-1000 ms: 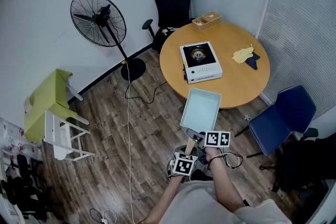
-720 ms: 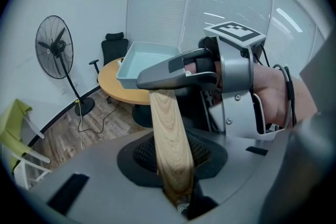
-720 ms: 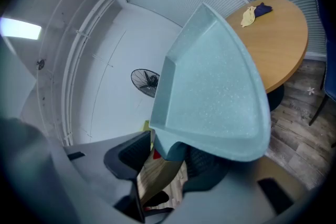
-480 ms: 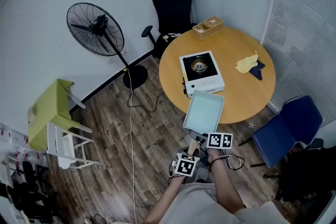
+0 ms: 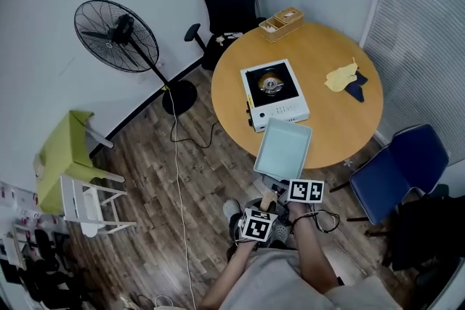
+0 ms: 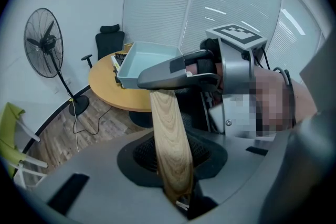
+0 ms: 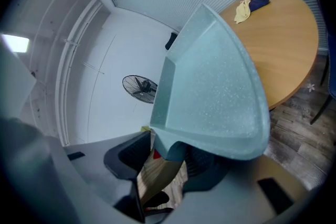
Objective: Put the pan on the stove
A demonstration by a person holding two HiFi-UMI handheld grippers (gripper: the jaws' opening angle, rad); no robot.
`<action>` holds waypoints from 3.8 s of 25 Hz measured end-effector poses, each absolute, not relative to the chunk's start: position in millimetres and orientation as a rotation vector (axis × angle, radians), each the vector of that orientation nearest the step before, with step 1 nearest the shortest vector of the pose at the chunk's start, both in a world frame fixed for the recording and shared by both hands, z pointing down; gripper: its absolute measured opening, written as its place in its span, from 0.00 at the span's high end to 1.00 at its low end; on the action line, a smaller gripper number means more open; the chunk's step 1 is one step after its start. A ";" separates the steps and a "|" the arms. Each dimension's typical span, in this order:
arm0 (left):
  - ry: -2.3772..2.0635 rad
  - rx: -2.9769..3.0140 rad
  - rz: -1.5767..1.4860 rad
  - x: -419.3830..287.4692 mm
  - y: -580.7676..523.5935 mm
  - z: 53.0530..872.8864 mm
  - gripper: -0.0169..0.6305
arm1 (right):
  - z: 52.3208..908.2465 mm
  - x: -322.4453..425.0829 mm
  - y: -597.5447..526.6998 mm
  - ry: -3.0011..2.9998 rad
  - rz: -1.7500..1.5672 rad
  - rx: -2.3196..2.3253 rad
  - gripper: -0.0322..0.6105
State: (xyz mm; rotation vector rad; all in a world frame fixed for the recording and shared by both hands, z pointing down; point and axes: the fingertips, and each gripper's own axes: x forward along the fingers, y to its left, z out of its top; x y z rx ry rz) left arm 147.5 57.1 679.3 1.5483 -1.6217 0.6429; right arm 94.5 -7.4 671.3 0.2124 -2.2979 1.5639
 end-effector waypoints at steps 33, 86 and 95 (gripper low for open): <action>-1.245 1.927 0.832 -141.0 -106.2 675.3 0.81 | 669.9 -160.6 -185.9 -2.311 1.767 0.794 0.64; -0.832 2.153 1.147 -220.0 -211.6 727.1 0.81 | 730.6 -202.1 -291.9 -2.155 2.064 1.235 0.64; -0.783 2.177 1.220 -232.2 -221.9 732.7 0.81 | 738.9 -207.7 -300.0 -2.110 2.146 1.315 0.65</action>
